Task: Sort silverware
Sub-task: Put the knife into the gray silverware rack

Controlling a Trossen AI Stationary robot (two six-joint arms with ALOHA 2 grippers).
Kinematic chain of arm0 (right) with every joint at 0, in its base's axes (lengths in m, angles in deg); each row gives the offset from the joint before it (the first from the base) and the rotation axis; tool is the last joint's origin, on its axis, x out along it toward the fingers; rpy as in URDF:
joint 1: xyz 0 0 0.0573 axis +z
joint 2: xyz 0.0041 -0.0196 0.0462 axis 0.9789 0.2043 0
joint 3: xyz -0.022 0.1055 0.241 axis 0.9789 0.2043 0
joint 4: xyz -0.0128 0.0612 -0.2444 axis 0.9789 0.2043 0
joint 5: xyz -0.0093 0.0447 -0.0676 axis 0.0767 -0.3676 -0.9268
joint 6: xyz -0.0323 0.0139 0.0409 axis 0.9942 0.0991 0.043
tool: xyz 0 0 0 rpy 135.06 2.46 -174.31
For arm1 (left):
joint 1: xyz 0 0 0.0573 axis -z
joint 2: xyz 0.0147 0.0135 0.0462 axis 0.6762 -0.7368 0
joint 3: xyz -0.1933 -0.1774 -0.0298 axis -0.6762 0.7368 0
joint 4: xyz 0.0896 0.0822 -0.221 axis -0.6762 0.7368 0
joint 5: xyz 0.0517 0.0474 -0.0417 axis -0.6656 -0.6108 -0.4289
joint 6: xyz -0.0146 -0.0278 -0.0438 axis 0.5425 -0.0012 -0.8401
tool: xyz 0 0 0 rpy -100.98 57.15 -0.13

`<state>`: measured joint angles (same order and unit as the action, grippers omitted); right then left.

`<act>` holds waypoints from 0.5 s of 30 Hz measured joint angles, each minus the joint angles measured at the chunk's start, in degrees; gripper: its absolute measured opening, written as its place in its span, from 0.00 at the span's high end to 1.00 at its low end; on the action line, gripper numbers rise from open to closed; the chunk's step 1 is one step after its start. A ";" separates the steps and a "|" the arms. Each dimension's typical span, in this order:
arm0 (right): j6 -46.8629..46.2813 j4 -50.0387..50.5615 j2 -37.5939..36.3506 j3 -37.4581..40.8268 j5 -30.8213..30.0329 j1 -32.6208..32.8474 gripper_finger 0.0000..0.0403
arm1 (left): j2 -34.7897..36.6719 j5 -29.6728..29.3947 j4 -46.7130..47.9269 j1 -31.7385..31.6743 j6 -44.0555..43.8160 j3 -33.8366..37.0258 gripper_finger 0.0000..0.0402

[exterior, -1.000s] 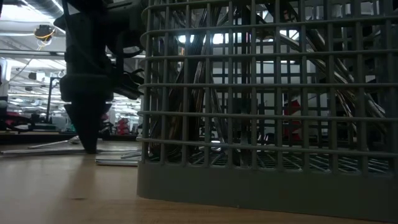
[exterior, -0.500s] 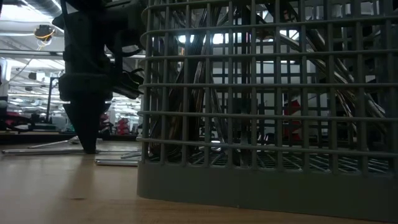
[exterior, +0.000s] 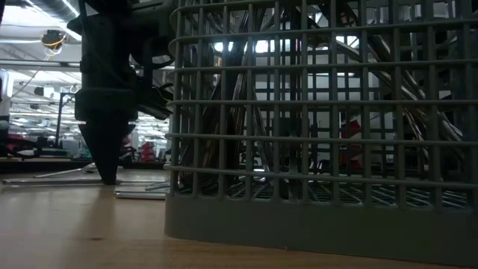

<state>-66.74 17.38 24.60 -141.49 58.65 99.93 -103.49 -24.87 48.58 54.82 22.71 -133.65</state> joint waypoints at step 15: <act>0.02 0.00 -0.01 0.00 0.00 0.02 0.76 | 0.02 -0.31 0.23 -0.02 -1.51 -0.14 0.93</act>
<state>-66.72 17.38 24.59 -141.49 58.65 99.95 -103.46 -25.17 48.81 54.79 21.20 -133.79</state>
